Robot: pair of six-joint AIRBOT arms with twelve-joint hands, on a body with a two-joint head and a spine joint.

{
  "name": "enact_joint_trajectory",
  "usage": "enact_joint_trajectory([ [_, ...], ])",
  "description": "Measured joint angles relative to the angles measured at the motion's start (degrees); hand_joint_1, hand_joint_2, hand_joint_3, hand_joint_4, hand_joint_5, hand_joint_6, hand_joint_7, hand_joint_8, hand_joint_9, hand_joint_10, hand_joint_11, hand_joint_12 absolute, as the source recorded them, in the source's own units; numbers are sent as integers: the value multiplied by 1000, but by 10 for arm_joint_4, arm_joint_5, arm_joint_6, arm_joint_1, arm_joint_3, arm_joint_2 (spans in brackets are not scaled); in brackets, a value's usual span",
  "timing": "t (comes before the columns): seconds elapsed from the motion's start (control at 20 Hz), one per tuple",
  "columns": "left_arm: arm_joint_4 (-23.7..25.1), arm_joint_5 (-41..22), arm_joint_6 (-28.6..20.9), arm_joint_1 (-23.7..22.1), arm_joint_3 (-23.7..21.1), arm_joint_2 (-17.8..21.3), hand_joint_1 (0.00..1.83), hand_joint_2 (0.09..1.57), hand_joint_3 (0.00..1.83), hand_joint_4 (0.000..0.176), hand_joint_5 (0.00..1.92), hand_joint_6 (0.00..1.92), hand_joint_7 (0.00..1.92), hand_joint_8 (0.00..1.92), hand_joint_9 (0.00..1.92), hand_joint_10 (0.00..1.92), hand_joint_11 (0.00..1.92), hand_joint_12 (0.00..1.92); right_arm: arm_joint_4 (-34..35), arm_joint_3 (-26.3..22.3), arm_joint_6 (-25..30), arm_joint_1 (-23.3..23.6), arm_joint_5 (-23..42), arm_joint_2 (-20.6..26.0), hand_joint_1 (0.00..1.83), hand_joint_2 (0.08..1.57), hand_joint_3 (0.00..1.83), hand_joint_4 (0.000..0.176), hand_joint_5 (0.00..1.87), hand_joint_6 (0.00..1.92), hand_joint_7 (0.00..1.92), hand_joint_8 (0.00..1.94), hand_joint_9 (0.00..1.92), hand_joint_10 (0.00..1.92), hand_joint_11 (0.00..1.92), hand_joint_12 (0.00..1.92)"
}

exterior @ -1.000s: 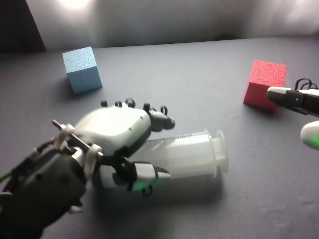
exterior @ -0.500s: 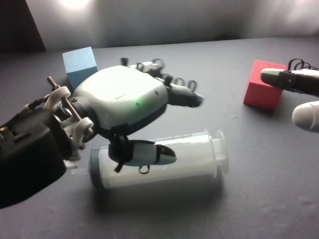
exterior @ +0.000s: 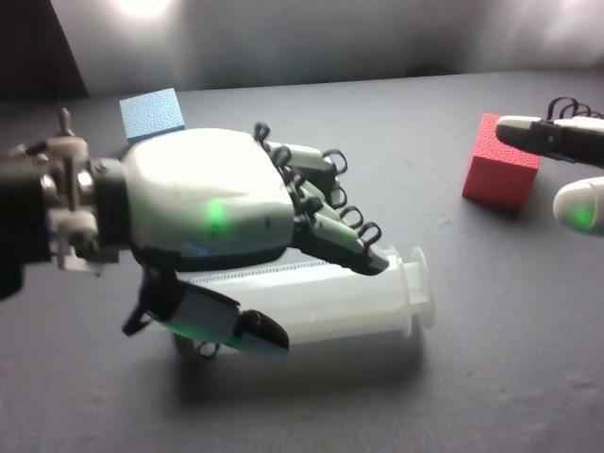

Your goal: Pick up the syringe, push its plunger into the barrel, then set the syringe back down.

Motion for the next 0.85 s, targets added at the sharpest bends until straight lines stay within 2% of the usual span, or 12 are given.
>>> enact_joint_trajectory([
  [0.1,20,-11,-14,-5,7,2,632,1192,13,0,485,0,616,0,605,1,166,949,3,0,-2,17,-19,-3,0,1351,0,0,0,0,0,0,0,0,0,0],
  [0.15,20,-15,-15,-5,10,2,632,1205,5,0,496,2,634,3,626,6,158,978,1,0,-5,38,-50,-6,0,1347,0,0,0,0,0,0,0,0,0,0],
  [0.3,15,-19,-15,-1,9,2,691,1202,0,0,514,2,643,1,629,2,144,1004,5,8,-11,62,-82,-14,0,1347,0,0,0,0,0,0,0,0,0,0],
  [0.5,14,-19,-15,1,7,2,754,1191,0,0,523,4,645,3,626,2,145,1011,1,10,-53,78,-89,-14,0,1351,0,0,0,0,0,0,0,0,0,0],
  [0.55,15,-18,-15,-3,5,2,754,1191,0,0,523,4,645,3,626,2,145,1011,-18,11,-62,84,-90,-16,0,1351,0,0,0,0,0,0,0,0,0,0],
  [0.65,11,-22,-15,-8,5,2,725,1211,4,0,509,1,625,1,607,0,121,1007,-105,18,-74,111,-105,-30,0,1348,0,0,0,0,0,0,0,0,0,0],
  [0.7,11,-21,-15,-11,5,2,659,1233,3,0,525,0,626,0,599,0,105,978,-149,18,-91,130,-134,-43,0,1355,0,0,0,0,0,0,0,0,0,0],
  [0.75,11,-21,-15,-12,5,2,695,1228,0,0,509,1,621,1,593,3,90,981,-152,18,-115,132,-147,-52,0,1356,0,0,0,0,0,0,0,0,0,0],
  [0.85,11,-21,-15,-14,5,2,657,1229,0,0,531,4,648,5,624,10,119,967,-155,18,-229,131,-180,-72,0,1359,0,0,16,6,15,6,0,0,0,0],
])
